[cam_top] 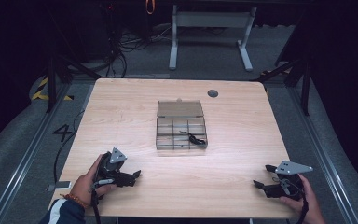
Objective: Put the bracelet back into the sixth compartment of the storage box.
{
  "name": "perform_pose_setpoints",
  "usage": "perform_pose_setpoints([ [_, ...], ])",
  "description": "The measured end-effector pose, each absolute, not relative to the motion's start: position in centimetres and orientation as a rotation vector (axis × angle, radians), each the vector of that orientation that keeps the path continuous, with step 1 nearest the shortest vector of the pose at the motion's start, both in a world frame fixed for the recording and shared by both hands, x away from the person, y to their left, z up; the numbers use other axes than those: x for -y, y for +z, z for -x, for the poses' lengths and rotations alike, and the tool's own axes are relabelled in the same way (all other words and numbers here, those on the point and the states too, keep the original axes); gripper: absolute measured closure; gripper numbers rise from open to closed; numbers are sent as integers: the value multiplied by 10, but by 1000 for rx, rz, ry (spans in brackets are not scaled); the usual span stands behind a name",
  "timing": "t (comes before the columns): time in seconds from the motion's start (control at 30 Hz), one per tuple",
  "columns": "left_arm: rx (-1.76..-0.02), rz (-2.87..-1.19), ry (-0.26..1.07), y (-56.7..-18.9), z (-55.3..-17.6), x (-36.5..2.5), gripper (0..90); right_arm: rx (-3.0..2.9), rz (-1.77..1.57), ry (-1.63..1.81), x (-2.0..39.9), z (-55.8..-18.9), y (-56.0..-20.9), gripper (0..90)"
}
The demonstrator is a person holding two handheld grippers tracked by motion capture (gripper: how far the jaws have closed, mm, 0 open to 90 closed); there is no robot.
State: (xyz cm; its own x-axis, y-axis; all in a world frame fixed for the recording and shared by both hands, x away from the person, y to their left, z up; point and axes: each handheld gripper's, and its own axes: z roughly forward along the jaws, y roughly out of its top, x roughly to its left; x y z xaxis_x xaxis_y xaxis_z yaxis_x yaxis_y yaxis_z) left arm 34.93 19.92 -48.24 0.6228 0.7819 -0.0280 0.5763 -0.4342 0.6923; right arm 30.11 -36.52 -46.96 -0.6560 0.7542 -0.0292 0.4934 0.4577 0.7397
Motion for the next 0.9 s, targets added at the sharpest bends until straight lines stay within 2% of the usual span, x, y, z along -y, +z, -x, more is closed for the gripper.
perform_pose_setpoints([
  [0.9, -1044, -2176, 381, -482, -351, -200, 1, -2358, -1057, 1024, 365, -301, -470, 176],
])
